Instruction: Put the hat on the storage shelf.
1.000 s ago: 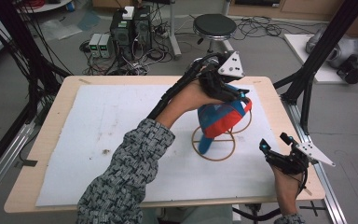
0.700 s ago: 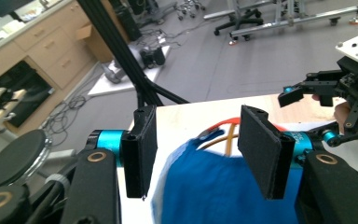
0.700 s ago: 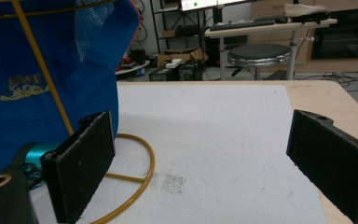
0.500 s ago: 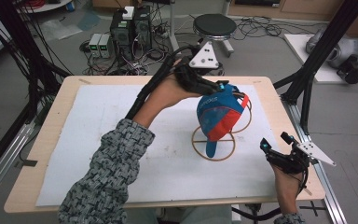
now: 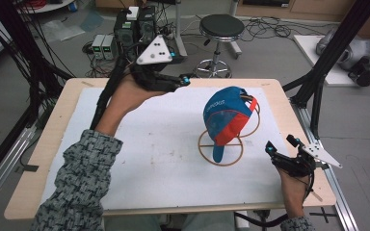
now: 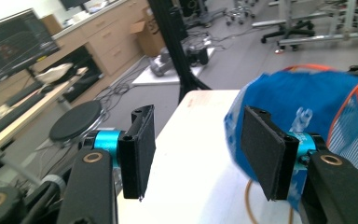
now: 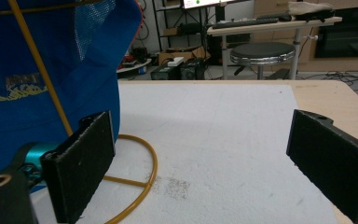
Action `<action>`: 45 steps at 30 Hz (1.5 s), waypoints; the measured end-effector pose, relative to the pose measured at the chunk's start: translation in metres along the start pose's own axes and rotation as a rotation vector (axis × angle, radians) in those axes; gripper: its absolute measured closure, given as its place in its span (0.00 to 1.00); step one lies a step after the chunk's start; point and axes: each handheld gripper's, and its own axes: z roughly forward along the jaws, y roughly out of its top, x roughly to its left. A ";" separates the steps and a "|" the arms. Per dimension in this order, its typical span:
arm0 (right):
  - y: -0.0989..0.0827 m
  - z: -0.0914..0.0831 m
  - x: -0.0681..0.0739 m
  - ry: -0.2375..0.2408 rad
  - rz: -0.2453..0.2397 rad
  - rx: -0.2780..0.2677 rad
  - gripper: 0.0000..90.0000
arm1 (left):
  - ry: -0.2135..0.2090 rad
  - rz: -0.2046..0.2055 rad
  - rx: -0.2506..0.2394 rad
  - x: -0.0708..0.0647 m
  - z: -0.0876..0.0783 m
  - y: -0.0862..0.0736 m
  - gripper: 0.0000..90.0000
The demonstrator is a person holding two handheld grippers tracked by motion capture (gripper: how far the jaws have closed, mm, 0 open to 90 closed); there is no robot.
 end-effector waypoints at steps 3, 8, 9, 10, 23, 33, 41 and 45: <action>0.000 0.001 0.001 0.000 -0.004 0.002 0.07 | 0.026 -0.025 -0.007 0.007 -0.015 -0.009 0.49; -0.001 0.001 0.002 0.000 -0.007 0.008 0.08 | 0.080 -0.066 -0.029 0.019 -0.046 -0.027 0.48; -0.001 0.002 0.002 0.000 -0.005 0.008 0.07 | 0.087 -0.073 -0.032 0.020 -0.050 -0.030 0.48; 0.000 0.002 0.002 -0.002 -0.011 0.008 0.07 | 0.097 -0.082 -0.034 0.022 -0.056 -0.034 0.47; 0.000 0.005 0.006 0.005 -0.019 0.011 0.07 | 0.247 -0.164 -0.053 0.032 -0.119 -0.087 0.39; 0.000 0.007 0.008 0.008 -0.021 0.017 0.07 | 0.328 -0.230 -0.067 0.023 -0.155 -0.135 0.35; 0.000 0.009 0.010 0.012 -0.028 0.018 0.07 | 0.364 -0.291 -0.055 0.009 -0.166 -0.175 0.34; 0.000 0.009 0.011 0.010 -0.029 0.022 0.07 | 0.384 -0.327 -0.044 0.002 -0.172 -0.198 0.34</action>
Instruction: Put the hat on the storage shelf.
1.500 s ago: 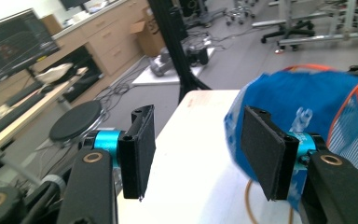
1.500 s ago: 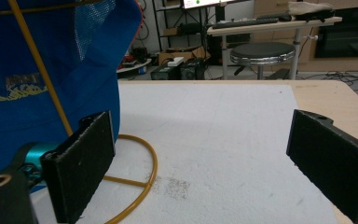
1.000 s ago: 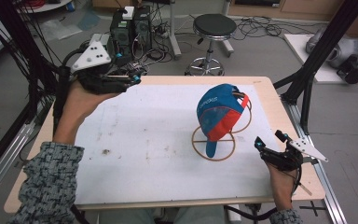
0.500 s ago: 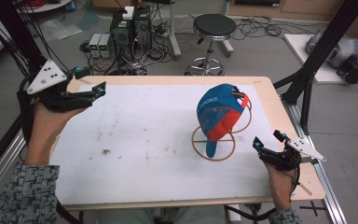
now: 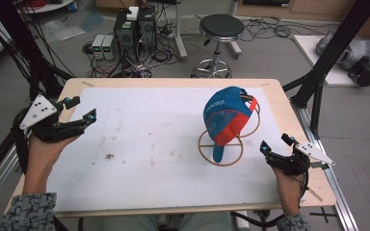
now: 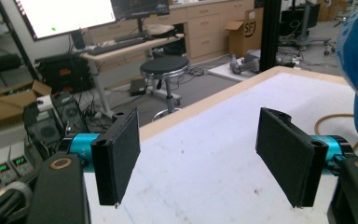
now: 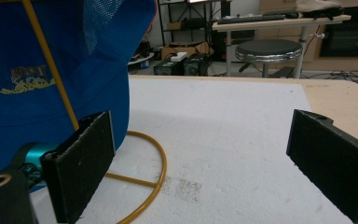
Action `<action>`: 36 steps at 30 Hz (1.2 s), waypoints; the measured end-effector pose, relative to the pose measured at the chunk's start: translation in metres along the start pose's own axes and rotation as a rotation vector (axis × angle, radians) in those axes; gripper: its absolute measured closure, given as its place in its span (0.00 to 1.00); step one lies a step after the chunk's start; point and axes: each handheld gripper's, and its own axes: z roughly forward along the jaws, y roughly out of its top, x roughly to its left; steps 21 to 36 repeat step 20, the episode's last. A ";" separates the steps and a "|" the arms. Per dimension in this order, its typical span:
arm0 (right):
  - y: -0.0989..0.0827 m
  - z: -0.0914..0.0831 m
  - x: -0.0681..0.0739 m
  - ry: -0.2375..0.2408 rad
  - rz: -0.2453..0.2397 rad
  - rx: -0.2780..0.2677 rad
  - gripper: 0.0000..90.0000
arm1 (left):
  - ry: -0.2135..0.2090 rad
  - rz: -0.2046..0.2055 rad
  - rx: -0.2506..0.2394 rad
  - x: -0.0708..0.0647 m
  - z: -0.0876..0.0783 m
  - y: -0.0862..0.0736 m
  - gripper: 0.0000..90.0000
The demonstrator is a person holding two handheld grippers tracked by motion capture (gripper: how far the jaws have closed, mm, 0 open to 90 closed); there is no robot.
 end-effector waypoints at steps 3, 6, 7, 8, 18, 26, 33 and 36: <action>0.000 0.000 0.000 -0.001 0.002 0.001 0.07 | 0.013 -0.026 0.003 0.002 -0.004 -0.013 0.34; 0.000 0.000 0.000 -0.001 -0.002 0.004 0.07 | 0.030 -0.038 0.010 0.003 -0.007 -0.026 0.34; 0.000 0.000 0.000 -0.001 0.000 0.003 0.07 | 0.032 -0.043 0.011 0.003 -0.008 -0.031 0.34; 0.000 0.000 0.000 -0.001 0.001 0.003 0.07 | 0.036 -0.047 0.013 0.003 -0.008 -0.035 0.34; 0.000 0.001 0.001 0.001 -0.001 0.003 0.07 | 0.045 -0.057 0.052 0.004 -0.008 -0.051 0.33; 0.000 0.001 0.001 0.002 -0.003 0.003 0.07 | 0.042 -0.059 0.057 0.004 -0.007 -0.053 0.33; 0.000 0.001 0.001 0.002 -0.003 0.003 0.07 | 0.042 -0.059 0.057 0.004 -0.007 -0.053 0.33; 0.000 0.001 0.001 0.002 -0.003 0.003 0.07 | 0.042 -0.059 0.057 0.004 -0.007 -0.053 0.33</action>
